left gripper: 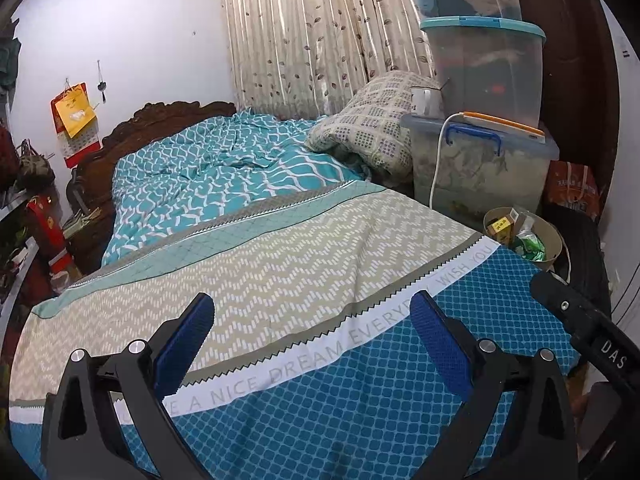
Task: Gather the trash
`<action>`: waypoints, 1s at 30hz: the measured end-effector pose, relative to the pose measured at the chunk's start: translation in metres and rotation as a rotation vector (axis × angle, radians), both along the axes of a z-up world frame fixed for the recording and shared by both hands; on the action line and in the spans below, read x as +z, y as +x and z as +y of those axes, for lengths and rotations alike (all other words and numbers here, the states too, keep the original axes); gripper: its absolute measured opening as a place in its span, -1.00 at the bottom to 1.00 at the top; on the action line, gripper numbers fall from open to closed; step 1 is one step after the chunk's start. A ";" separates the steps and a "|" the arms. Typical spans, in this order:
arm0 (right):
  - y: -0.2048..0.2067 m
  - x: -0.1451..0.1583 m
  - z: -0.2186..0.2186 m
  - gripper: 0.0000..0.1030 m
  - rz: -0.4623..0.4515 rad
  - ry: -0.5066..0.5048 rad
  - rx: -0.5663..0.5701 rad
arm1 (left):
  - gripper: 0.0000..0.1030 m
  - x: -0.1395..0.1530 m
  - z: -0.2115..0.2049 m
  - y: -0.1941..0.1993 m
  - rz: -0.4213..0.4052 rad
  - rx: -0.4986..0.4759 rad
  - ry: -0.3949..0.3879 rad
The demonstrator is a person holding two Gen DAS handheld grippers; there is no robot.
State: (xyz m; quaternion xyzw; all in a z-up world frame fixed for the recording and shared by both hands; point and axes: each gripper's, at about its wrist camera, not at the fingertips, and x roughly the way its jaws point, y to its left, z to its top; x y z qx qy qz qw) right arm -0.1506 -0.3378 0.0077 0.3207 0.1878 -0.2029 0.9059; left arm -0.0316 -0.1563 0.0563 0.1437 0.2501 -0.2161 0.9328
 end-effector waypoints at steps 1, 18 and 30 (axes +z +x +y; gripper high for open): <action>0.000 -0.001 0.001 0.94 0.001 0.003 0.005 | 0.83 0.000 0.001 -0.001 0.001 0.006 0.003; -0.021 0.001 -0.007 0.94 0.019 -0.045 -0.027 | 0.83 -0.002 -0.005 -0.007 0.048 0.004 -0.056; -0.038 0.003 -0.074 0.94 -0.002 -0.107 -0.158 | 0.83 -0.011 -0.086 0.000 0.026 -0.093 0.044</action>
